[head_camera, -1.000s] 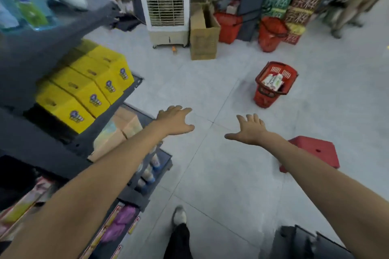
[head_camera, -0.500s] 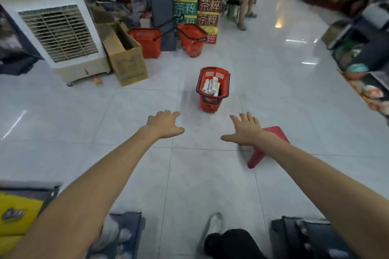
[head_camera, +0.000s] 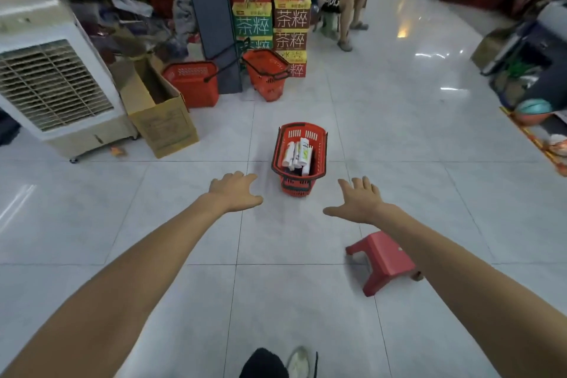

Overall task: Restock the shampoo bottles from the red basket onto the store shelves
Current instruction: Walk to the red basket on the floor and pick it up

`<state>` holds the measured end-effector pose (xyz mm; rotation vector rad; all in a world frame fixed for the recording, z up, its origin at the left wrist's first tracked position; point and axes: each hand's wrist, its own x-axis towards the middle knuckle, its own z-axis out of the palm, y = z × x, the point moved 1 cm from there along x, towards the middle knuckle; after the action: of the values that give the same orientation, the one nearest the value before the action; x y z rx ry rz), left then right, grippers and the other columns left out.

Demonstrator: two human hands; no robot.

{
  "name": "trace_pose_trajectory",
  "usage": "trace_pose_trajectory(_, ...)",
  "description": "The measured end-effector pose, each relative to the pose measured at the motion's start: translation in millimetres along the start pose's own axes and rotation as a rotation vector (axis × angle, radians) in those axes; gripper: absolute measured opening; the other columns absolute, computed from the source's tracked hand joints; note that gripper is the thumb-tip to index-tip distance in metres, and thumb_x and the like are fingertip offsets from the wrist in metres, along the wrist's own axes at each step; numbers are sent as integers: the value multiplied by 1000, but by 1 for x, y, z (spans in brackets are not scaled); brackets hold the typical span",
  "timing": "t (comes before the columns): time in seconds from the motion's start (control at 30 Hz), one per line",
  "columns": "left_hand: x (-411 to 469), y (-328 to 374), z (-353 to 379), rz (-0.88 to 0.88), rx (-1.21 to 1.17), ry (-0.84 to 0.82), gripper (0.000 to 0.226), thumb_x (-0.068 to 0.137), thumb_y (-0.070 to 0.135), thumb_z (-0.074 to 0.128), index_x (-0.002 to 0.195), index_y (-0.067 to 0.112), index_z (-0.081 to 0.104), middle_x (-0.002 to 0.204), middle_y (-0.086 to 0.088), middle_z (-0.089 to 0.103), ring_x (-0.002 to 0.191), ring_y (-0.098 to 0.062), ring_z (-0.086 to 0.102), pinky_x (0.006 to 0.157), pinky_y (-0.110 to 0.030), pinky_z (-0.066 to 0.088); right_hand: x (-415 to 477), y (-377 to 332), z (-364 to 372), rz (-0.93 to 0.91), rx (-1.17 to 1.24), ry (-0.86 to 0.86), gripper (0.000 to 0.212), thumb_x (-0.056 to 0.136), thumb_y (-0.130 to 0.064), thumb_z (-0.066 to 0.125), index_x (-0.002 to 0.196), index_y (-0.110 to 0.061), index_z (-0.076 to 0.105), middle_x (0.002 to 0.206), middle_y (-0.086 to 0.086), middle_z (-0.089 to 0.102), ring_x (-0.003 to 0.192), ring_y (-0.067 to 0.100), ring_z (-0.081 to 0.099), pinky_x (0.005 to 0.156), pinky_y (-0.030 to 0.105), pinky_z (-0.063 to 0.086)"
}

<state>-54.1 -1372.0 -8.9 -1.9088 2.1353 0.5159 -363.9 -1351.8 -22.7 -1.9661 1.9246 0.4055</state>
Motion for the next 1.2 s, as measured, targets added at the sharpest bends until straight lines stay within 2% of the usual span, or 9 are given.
trace_pose_trajectory(0.33,168,17,-61,-3,1,22,83,83,65,53,157,33,35,153,-5,48,139,-30,46,109,-52,42,169,31,-77,-42,13,19,104,81,-80,55,160,-23,20,165,17,22,155,40,7,124,53,14)
trace_pose_trajectory(0.5,273,20,-89,-26,-48,-9,96,71,70,42,159,33,33,156,-6,45,140,-31,45,110,-52,41,278,47,-112,-45,-24,-11,106,80,-81,55,161,-23,17,165,17,21,155,41,4,125,54,13)
trace_pose_trajectory(0.6,330,20,-107,-41,-80,-29,96,70,68,42,159,34,31,157,-6,45,140,-31,44,110,-51,42,333,59,-140,-44,-71,-51,105,82,-79,55,161,-23,15,166,18,19,156,41,3,125,54,12)
trace_pose_trajectory(0.77,405,20,-140,-70,-118,-22,101,67,71,41,160,34,30,159,-6,42,142,-30,43,110,-51,42,411,70,-193,-81,-83,-16,103,82,-78,55,161,-23,18,164,16,23,155,39,7,124,53,15)
trace_pose_trajectory(0.97,481,20,-157,-130,-165,-32,88,81,66,51,160,35,28,159,-5,41,143,-30,42,112,-51,40,495,86,-228,-115,-120,-46,105,81,-80,53,161,-22,18,165,17,22,155,40,6,125,54,15)
trace_pose_trajectory(1.2,542,20,-155,-290,-234,-63,85,85,68,53,160,36,28,161,-4,39,145,-29,39,114,-48,37,612,103,-258,-222,-212,-110,108,79,-84,51,161,-21,18,165,18,21,155,40,6,124,53,15)
